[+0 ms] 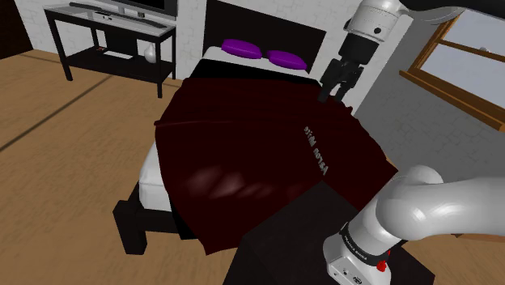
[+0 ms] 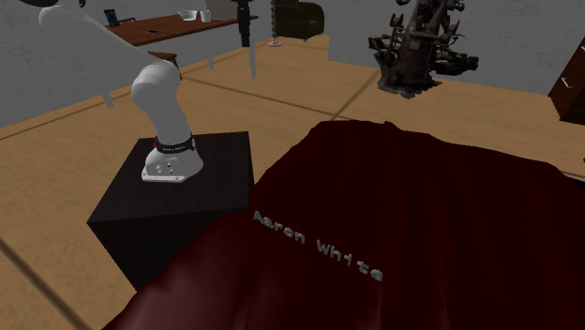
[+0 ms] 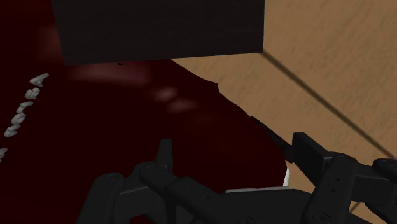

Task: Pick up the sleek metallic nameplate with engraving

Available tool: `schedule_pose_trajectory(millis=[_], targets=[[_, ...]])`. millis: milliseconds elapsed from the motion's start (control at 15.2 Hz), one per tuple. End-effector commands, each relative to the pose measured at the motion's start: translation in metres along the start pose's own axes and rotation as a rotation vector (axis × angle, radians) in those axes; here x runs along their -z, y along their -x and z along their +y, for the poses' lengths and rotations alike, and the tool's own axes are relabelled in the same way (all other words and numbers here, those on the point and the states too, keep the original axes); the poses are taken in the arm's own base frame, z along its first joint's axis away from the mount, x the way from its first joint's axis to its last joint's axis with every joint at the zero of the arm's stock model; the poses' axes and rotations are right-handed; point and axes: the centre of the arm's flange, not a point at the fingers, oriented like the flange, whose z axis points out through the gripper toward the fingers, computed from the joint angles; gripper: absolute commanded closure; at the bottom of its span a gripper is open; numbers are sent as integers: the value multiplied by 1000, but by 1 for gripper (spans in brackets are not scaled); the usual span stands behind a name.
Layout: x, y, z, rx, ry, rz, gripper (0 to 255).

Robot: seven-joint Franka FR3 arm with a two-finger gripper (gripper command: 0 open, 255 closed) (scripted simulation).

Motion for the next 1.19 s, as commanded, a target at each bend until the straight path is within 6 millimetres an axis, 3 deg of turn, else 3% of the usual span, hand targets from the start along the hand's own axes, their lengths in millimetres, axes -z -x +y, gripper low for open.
schedule_pose_trajectory(millis=[0,1122], targets=[[0,0,0,0,0,0,0],[-129,-83,164,-235,-4,0,0]])
